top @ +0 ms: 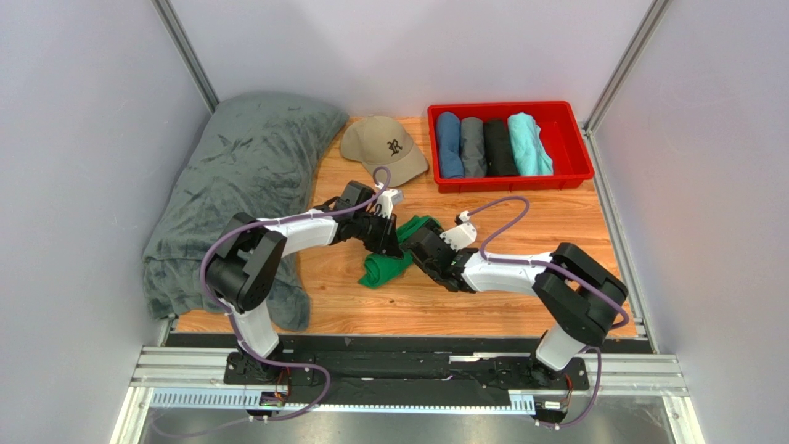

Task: Roll the t-shirts
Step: Roll the T-shirt to the center of the board, then pick up the T-shirt from the center of the board.

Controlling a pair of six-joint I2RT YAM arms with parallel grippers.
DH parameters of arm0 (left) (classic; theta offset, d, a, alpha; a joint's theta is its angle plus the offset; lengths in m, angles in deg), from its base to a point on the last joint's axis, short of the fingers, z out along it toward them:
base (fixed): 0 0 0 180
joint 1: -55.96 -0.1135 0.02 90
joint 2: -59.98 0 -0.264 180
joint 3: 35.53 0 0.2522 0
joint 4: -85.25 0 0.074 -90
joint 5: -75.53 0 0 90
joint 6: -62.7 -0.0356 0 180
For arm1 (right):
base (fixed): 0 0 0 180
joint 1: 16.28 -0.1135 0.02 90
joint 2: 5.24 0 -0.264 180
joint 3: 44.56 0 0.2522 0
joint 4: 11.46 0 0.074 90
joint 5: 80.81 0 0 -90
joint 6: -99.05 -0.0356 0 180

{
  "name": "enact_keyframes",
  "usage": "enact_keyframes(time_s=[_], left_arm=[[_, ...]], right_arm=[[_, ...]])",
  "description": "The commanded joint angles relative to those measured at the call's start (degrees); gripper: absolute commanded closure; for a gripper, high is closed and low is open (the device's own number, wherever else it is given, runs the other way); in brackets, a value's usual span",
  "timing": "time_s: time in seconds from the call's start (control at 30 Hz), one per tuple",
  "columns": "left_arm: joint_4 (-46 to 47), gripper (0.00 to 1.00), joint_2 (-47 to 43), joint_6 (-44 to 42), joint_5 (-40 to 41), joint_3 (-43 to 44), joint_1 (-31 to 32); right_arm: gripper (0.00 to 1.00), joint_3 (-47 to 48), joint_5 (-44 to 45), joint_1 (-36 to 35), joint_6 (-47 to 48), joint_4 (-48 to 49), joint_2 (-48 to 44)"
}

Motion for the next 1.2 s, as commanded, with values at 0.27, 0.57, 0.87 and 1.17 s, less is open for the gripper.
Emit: enact_keyframes(time_s=[0.27,0.57,0.87,1.17], left_arm=[[-13.0,1.0,4.2,-0.4,1.4,-2.4,-1.4],[-16.7,0.87,3.6,-2.6,-1.8,-0.2,-1.5],[-25.1,0.58,-1.1,-9.1,-0.1,6.2,-1.9],[-30.5,0.57,-5.8,-12.6,3.3,11.6,-5.6]], right_arm=[[0.44,9.3,-2.4,-0.1,-7.8,-9.8,9.4],[1.0,12.7,-5.5,1.9,-3.8,-12.6,12.8],[1.0,16.1,0.5,2.9,11.6,-15.2,13.1],[1.0,20.3,-3.4,6.1,34.6,-12.7,11.5]])
